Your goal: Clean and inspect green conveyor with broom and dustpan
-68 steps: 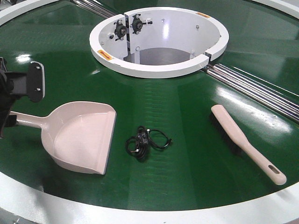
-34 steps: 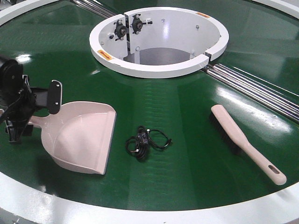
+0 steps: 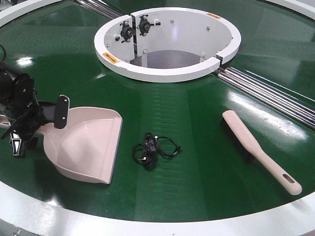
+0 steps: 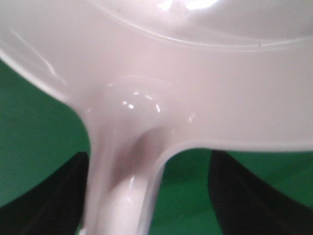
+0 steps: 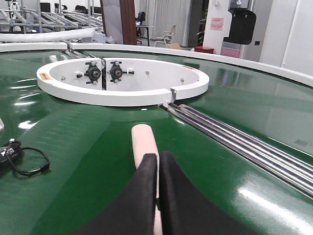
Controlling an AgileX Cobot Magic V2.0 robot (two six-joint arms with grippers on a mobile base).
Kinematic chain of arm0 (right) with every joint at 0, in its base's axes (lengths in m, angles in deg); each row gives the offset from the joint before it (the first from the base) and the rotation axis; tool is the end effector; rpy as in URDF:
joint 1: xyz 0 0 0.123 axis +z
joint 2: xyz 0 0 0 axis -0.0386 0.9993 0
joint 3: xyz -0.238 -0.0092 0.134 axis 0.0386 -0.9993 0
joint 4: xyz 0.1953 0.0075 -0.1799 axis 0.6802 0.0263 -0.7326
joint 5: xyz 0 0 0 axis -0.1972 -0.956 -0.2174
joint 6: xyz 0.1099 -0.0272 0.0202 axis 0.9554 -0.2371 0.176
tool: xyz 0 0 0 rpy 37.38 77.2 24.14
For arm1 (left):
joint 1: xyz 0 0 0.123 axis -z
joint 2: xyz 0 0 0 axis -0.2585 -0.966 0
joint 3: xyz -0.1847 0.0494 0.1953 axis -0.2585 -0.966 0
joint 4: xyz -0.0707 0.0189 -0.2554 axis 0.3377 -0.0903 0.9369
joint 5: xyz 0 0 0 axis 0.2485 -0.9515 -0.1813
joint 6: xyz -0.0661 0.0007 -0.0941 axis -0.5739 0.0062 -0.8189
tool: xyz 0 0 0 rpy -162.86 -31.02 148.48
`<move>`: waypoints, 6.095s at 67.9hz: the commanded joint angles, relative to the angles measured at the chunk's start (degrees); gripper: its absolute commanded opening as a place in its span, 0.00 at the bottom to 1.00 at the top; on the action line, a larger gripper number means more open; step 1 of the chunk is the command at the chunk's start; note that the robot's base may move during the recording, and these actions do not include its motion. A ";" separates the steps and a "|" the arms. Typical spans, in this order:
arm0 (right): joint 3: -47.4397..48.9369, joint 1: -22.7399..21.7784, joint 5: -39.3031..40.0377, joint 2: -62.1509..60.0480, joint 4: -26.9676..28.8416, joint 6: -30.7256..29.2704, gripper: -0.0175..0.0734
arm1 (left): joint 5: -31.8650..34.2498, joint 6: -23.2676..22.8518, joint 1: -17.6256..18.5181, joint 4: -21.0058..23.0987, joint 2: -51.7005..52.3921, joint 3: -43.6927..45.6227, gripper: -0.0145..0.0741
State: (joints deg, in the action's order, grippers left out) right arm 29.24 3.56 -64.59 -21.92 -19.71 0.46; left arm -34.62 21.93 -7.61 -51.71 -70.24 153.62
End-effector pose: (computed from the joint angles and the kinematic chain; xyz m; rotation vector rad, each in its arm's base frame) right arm 0.1062 0.0105 0.1947 -0.1558 1.5894 0.0019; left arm 0.3922 -0.0194 0.1595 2.0659 2.2464 0.5634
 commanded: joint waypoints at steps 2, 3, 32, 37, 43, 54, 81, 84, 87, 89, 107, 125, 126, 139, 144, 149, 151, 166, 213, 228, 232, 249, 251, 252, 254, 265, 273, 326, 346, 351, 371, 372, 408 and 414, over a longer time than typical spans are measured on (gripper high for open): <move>-0.19 -0.37 4.44 -0.57 -0.22 -0.11 0.18 | 2.14 -0.14 0.22 -0.70 2.51 1.67 0.59; -0.19 -0.37 4.44 -0.57 -0.22 -0.11 0.18 | 2.21 -0.14 0.22 -0.70 2.51 1.67 0.58; -0.19 -0.37 4.44 -0.57 -0.22 -0.11 0.18 | 2.19 -0.14 0.22 -2.87 2.57 1.67 0.20; -0.19 -0.37 4.44 -0.57 -0.22 -0.11 0.18 | 2.61 -0.14 0.22 -2.92 2.60 1.67 0.20; -0.19 -0.37 4.44 -0.57 -0.22 -0.11 0.18 | 3.25 -0.14 0.22 -3.50 2.60 1.67 0.20; -0.19 -0.37 4.44 -0.57 -0.22 -0.11 0.18 | 3.32 -0.14 0.22 -3.70 2.60 1.67 0.20; -0.19 -0.37 4.44 -0.57 -0.22 -0.11 0.18 | 3.32 -0.14 0.22 -3.69 2.55 1.67 0.20; -0.19 -0.37 4.44 -0.57 -0.22 -0.11 0.18 | 3.32 -0.14 0.22 -3.69 2.55 1.67 0.20; -0.19 -0.37 4.44 -0.57 -0.22 -0.11 0.18 | 3.32 -0.14 0.22 -3.69 2.55 1.67 0.20; -0.19 -0.37 4.44 -0.57 -0.22 -0.11 0.18 | 3.32 -0.14 0.22 -3.69 2.55 1.67 0.20; -0.19 -0.37 4.44 -0.57 -0.22 -0.11 0.18 | 3.32 -0.19 0.22 -3.69 2.55 1.67 0.20; -0.19 -0.37 4.44 -0.57 -0.22 -0.11 0.18 | 3.32 -0.19 0.22 -3.69 2.55 1.67 0.20; -0.19 -0.37 4.44 -0.57 -0.22 -0.11 0.18 | 3.32 -0.19 0.22 -3.69 2.55 1.67 0.20; -0.19 -0.37 4.44 -0.57 -0.22 -0.11 0.18 | 3.32 -0.19 0.22 -3.69 2.55 1.67 0.20; -0.19 -0.37 4.44 -0.57 -0.22 -0.11 0.18 | 3.32 -0.19 0.22 -3.69 2.55 1.67 0.20; -0.19 -0.37 4.44 -0.57 -0.22 -0.11 0.18 | 3.32 -0.19 0.22 -3.69 2.55 1.67 0.20; -0.19 -0.37 4.51 -0.57 -0.22 -0.11 0.18 | 3.32 -0.19 0.22 -3.69 2.55 1.67 0.21; 1.20 -0.37 11.82 -0.57 -0.03 0.39 0.18 | 3.32 -0.19 0.22 -3.69 2.55 1.67 0.21; 39.64 -0.37 -13.58 38.50 2.99 0.33 0.18 | 3.32 -0.19 0.22 -3.69 2.55 1.67 0.21; 40.47 -0.37 -11.72 44.04 4.44 1.04 0.18 | 3.32 -0.19 0.22 -3.69 2.55 1.67 0.21; 41.06 -0.37 -12.33 44.44 4.57 1.26 0.19 | 3.32 -0.19 0.22 -3.69 2.55 1.67 0.21; 52.85 -0.37 -28.79 51.96 4.30 1.23 0.36 | 3.32 -0.19 0.22 -3.69 2.55 1.67 0.21; 54.28 -0.37 -30.75 52.88 4.24 1.03 0.39 | 3.32 -0.19 0.22 -3.69 2.55 1.67 0.21; 54.94 -0.37 -31.71 53.49 4.18 0.94 0.40 | 3.32 -0.19 0.22 -3.69 2.55 1.67 0.21; 56.21 -0.37 -33.50 55.01 4.11 0.73 0.45 | 3.32 -0.19 0.22 -3.69 2.55 1.67 0.21; 61.99 -0.37 -42.08 62.39 4.11 -0.10 0.60 | 3.32 -0.19 0.22 -3.69 2.55 1.67 0.21; 65.49 -0.37 -47.28 67.51 3.51 -0.10 0.66 | 3.32 -0.19 0.22 -3.69 2.55 1.67 0.21; 80.71 -0.37 -62.98 99.66 -1.35 -1.22 0.81 | 3.32 -0.19 0.22 -3.69 2.55 1.67 0.21; 80.71 -0.37 -62.20 105.08 -1.29 -1.41 0.81 | 3.26 -0.19 0.22 -3.69 2.55 1.67 0.21; 80.71 -0.37 -62.34 106.51 -1.29 -1.46 0.81 | 3.26 -0.19 0.22 -3.69 2.55 1.67 0.21; 80.65 -0.37 -61.48 109.95 -1.02 -1.40 0.80 | 3.26 -0.19 0.22 -3.69 2.55 1.67 0.21; 80.64 -0.37 -61.26 110.06 -0.89 -1.40 0.80 | 3.26 -0.19 0.22 -3.69 2.55 1.67 0.21; 80.59 -0.37 -60.52 110.69 1.09 -0.12 0.28 | 3.26 -0.19 0.22 -3.69 2.55 1.67 0.21; 80.59 -0.37 -60.73 110.55 1.91 -0.05 0.18 | 3.26 -0.19 0.22 -3.69 2.55 1.67 0.21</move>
State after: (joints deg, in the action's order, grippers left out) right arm 108.32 3.56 -124.89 91.34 -18.23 0.38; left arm -32.84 22.05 -7.61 -54.21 -70.39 153.62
